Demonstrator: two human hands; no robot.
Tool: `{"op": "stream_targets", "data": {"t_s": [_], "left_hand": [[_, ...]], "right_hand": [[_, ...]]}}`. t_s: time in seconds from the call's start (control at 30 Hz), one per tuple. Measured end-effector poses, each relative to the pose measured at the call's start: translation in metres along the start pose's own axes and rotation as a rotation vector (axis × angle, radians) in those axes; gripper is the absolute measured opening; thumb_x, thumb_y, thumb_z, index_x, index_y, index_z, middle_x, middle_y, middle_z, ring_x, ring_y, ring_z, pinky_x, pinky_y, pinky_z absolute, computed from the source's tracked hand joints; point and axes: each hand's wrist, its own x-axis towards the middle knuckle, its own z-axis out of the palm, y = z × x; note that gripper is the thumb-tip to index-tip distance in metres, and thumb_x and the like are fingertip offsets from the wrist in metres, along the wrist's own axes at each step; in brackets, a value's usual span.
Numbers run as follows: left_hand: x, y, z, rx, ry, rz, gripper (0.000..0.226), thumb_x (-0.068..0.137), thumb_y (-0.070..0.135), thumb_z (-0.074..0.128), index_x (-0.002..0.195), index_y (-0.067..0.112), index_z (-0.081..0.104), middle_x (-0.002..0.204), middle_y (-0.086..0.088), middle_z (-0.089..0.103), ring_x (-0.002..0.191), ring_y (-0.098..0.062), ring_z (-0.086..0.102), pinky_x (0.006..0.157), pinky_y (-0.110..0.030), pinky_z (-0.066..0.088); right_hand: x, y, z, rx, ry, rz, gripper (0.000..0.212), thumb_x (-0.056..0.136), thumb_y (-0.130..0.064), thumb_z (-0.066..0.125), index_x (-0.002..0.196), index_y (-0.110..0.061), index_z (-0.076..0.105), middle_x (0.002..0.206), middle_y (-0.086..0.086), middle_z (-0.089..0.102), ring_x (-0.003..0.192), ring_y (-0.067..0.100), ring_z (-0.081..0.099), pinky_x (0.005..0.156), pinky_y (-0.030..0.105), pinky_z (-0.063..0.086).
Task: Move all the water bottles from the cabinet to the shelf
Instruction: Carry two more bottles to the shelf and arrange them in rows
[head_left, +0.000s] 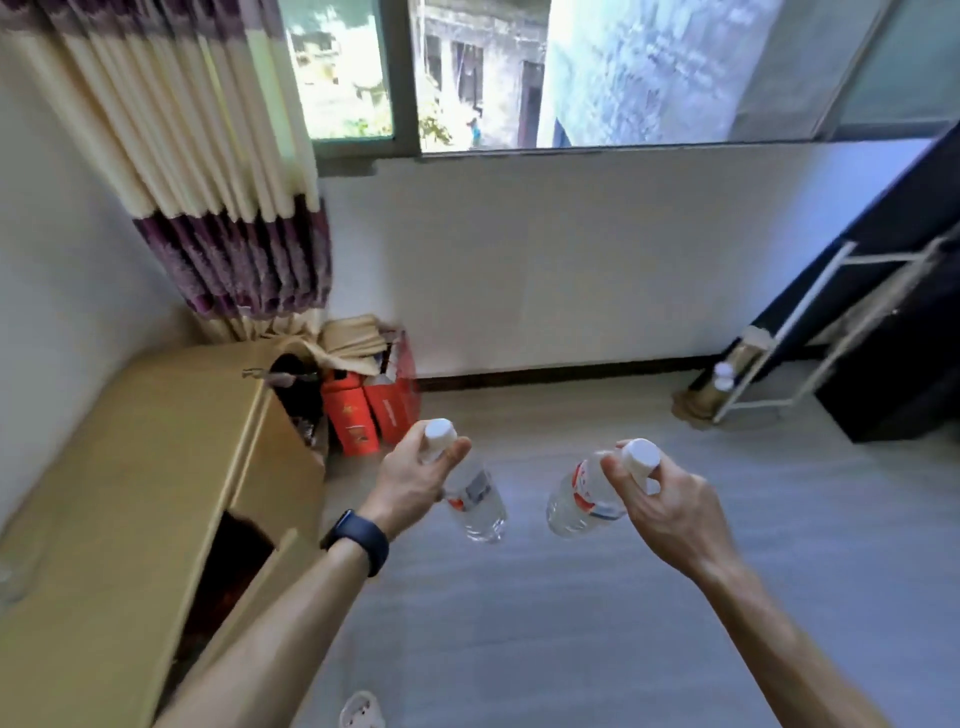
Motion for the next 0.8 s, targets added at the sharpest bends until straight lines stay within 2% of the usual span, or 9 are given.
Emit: {"op": "stream_targets", "data": {"t_s": [0.13, 0.3, 0.43, 0.6, 0.7, 0.8], "left_hand": [[0.031, 0.051, 0.096, 0.017, -0.185, 0.074, 0.045, 0.07, 0.068, 0.068, 0.098, 0.033, 0.066, 0.095, 0.004, 0.071, 0.092, -0.023, 0.068, 0.069, -0.047, 0.061], [0.078, 0.089, 0.197, 0.123, -0.386, 0.167, 0.035, 0.081, 0.062, 0.065, 0.102, 0.034, 0.063, 0.094, 0.015, 0.069, 0.089, -0.009, 0.065, 0.08, -0.041, 0.058], [0.121, 0.114, 0.265, 0.205, -0.521, 0.236, 0.031, 0.086, 0.061, 0.06, 0.104, 0.035, 0.056, 0.098, 0.012, 0.066, 0.089, -0.008, 0.063, 0.068, -0.026, 0.051], [0.167, 0.159, 0.356, 0.241, -0.765, 0.323, 0.021, 0.086, 0.059, 0.063, 0.097, 0.044, 0.052, 0.093, 0.012, 0.067, 0.083, -0.003, 0.064, 0.061, -0.021, 0.046], [0.187, 0.19, 0.406, 0.224, -0.906, 0.377, 0.031, 0.081, 0.065, 0.061, 0.1, 0.042, 0.054, 0.094, 0.015, 0.068, 0.086, -0.002, 0.065, 0.066, -0.023, 0.048], [0.194, 0.216, 0.462, 0.184, -1.041, 0.423, 0.035, 0.077, 0.067, 0.06, 0.097, 0.039, 0.055, 0.093, 0.013, 0.068, 0.088, -0.003, 0.065, 0.076, -0.031, 0.053]], "right_hand": [[-0.006, 0.056, -0.061, -0.019, 0.14, 0.144, 0.072, 0.077, -0.089, 0.033, 0.099, -0.028, 0.065, 0.079, -0.008, 0.066, 0.072, 0.018, 0.057, 0.065, 0.035, 0.048], [-0.013, 0.107, -0.112, 0.011, 0.295, 0.318, 0.056, 0.074, -0.093, 0.035, 0.096, -0.046, 0.056, 0.072, -0.018, 0.063, 0.074, 0.012, 0.058, 0.067, 0.033, 0.046], [-0.004, 0.137, -0.149, -0.008, 0.372, 0.431, 0.065, 0.071, -0.093, 0.036, 0.102, -0.04, 0.058, 0.077, -0.02, 0.063, 0.079, 0.015, 0.057, 0.073, 0.033, 0.046], [0.008, 0.168, -0.197, -0.036, 0.525, 0.59, 0.068, 0.072, -0.09, 0.035, 0.104, -0.036, 0.06, 0.083, -0.016, 0.064, 0.081, 0.013, 0.054, 0.072, 0.029, 0.041], [0.012, 0.183, -0.22, -0.016, 0.65, 0.683, 0.068, 0.071, -0.09, 0.037, 0.105, -0.036, 0.059, 0.09, -0.014, 0.069, 0.086, 0.015, 0.059, 0.075, 0.031, 0.045], [0.006, 0.203, -0.24, 0.02, 0.795, 0.78, 0.069, 0.069, -0.089, 0.041, 0.11, -0.038, 0.061, 0.095, -0.011, 0.07, 0.088, 0.018, 0.065, 0.076, 0.032, 0.047]]}}
